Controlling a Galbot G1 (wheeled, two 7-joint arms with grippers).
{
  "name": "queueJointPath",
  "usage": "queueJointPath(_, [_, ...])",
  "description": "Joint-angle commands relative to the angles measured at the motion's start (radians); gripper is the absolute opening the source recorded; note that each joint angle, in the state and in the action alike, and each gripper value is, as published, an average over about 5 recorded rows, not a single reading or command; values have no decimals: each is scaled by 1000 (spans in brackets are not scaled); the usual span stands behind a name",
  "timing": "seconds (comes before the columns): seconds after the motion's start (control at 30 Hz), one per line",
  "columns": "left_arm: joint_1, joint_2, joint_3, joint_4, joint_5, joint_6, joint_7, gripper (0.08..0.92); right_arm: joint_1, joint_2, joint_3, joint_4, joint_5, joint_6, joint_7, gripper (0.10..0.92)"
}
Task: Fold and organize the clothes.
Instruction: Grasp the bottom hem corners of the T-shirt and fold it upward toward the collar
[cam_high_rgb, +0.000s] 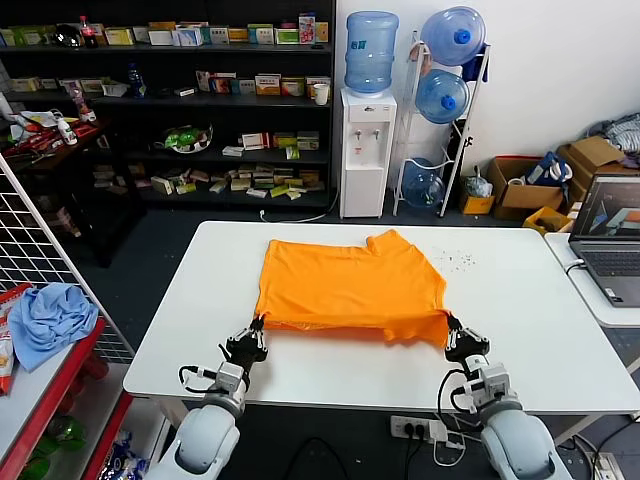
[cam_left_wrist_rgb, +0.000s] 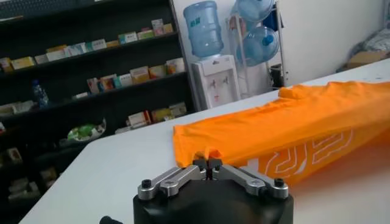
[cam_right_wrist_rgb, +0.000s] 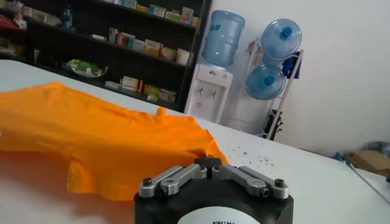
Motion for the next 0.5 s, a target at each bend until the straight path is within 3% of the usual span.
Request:
queueJointPath(0.03, [-178,16,39,151,21,-13,7,106,194,0,-74,-189,12,8,4,124])
queueJointPath(0.3, [-200,25,62,181,-12,-12,21,106,240,29,-121,-236,46,-31,1,130])
queueJointPath(0.5, [-118,53,54,75,-131,41,13,223,180,22,-109,-166,83,-68,7,267])
